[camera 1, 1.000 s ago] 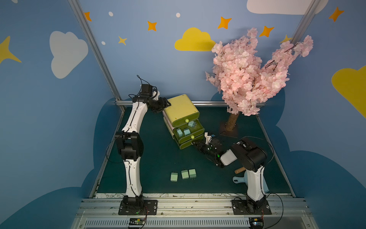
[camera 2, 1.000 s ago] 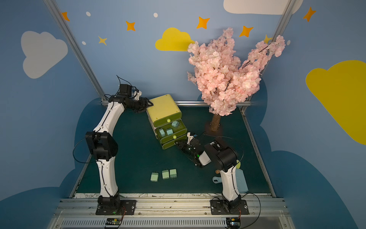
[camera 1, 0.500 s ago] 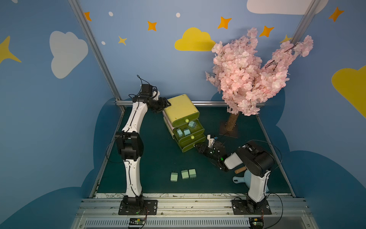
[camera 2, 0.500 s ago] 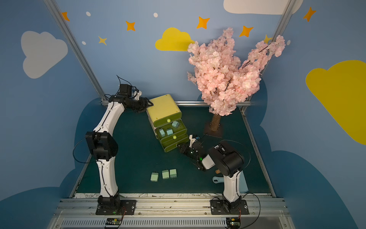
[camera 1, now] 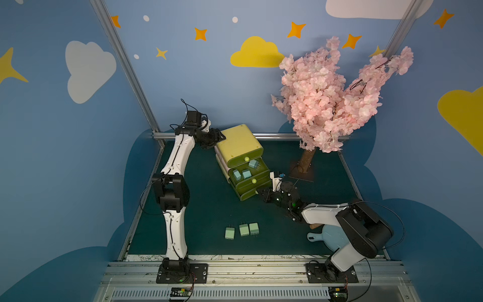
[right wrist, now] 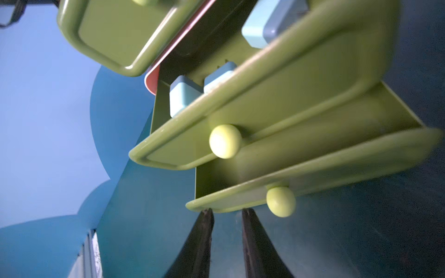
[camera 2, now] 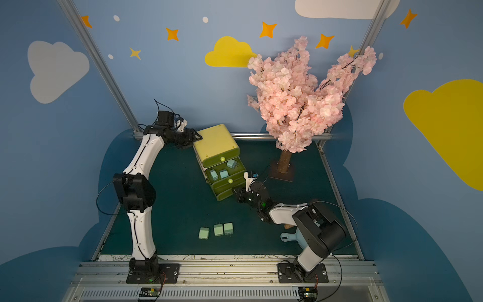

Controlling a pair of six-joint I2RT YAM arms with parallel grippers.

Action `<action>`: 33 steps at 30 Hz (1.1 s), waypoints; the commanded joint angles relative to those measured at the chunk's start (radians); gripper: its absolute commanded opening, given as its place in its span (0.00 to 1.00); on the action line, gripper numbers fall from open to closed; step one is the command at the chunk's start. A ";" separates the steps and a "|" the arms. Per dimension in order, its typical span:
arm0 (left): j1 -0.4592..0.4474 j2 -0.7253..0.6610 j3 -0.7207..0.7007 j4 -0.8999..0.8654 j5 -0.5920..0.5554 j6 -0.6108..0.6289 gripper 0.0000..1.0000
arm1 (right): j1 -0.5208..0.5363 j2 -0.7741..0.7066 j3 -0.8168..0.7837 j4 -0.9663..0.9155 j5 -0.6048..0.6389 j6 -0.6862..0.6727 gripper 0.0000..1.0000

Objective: Place the plugs into the drawer by color
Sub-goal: Open the drawer in the storage box, then close the drawer in the storage box.

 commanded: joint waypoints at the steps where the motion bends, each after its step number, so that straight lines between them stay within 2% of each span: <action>1: -0.013 0.030 -0.032 -0.087 -0.052 0.017 0.74 | 0.000 -0.001 0.098 -0.145 0.012 -0.119 0.25; 10: -0.015 0.028 -0.035 -0.088 -0.049 0.018 0.74 | -0.016 0.163 0.273 -0.162 -0.006 -0.155 0.23; 24: -0.022 0.027 -0.038 -0.088 -0.051 0.020 0.74 | 0.000 0.259 0.425 -0.144 0.061 -0.229 0.22; 33: -0.025 0.032 -0.041 -0.088 -0.055 0.019 0.74 | 0.007 0.378 0.465 0.023 0.111 -0.261 0.24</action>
